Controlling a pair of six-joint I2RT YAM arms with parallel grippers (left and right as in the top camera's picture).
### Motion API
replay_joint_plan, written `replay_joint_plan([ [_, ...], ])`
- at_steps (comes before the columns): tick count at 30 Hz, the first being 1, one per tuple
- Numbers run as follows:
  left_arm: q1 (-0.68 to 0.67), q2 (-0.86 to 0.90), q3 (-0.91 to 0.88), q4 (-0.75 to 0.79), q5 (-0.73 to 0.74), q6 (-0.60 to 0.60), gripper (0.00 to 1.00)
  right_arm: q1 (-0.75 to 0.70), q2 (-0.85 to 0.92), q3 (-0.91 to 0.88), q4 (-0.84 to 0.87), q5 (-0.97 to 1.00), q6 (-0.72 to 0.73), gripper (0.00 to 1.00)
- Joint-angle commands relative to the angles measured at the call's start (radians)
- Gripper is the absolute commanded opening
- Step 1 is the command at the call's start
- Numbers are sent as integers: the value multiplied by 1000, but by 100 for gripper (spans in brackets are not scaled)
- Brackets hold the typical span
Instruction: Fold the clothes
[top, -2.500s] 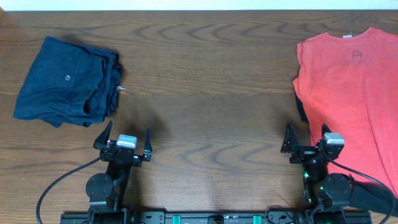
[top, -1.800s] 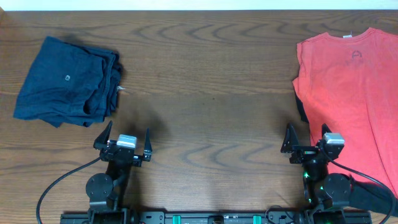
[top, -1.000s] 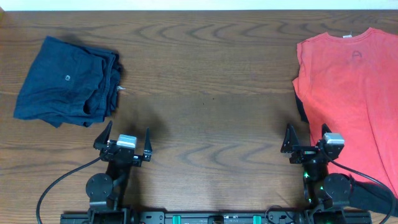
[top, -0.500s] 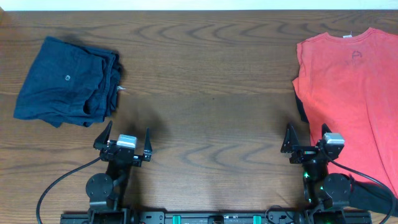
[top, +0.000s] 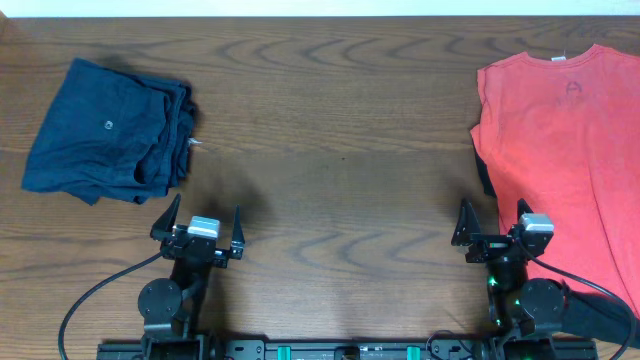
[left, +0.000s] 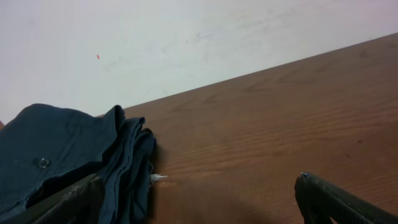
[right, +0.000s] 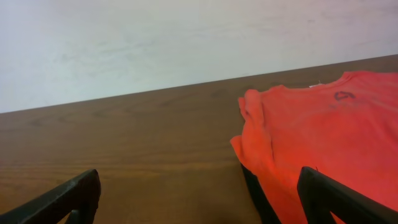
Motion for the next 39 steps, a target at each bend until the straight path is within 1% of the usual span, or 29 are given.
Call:
replay_joint_plan([
  [1, -4, -5, -10, -43, 14, -2, 98, -17, -6, -4, 0, -3, -14, 99],
  [3, -4, -5, -10, -37, 32, -3, 98, -17, -6, -4, 0, -3, -14, 99],
  [6, -4, -5, -5, 21, 114, -12, 98, -17, -6, 0, 19, -22, -14, 99],
  [10, -4, -3, 64, 79, 127, -144, 98, -17, -5, 58, 30, -90, -15, 99],
  [13, -4, 32, 155, 43, 127, -195, 98, -17, 26, 144, -6, -93, -15, 99],
  [16, -4, 125, 280, -33, 127, -201, 98, -17, 116, 252, -66, -93, -23, 99],
  [18, -4, 212, 381, -95, 127, -201, 98, -17, 211, 337, -132, -93, -22, 99],
  [21, -4, 373, 558, -214, 131, -205, 98, -17, 405, 479, -263, -97, -38, 99],
  [23, -4, 496, 690, -313, 132, -227, 98, -17, 565, 584, -364, -98, -60, 99],
  [27, -4, 744, 950, -522, 214, -231, 98, -17, 887, 809, -562, -111, -59, 99],
  [29, -4, 854, 1064, -626, 238, -232, 98, -19, 1036, 924, -646, -122, -59, 99],
  [33, -4, 1049, 1259, -824, 239, -245, 98, -34, 1306, 1162, -779, -127, -59, 99],
  [36, -4, 1128, 1319, -889, 239, -237, 98, -35, 1421, 1263, -806, -113, -69, 99],
  [39, -4, 1171, 1326, -897, 240, -223, 98, -35, 1504, 1306, -792, -161, -67, 99],
])
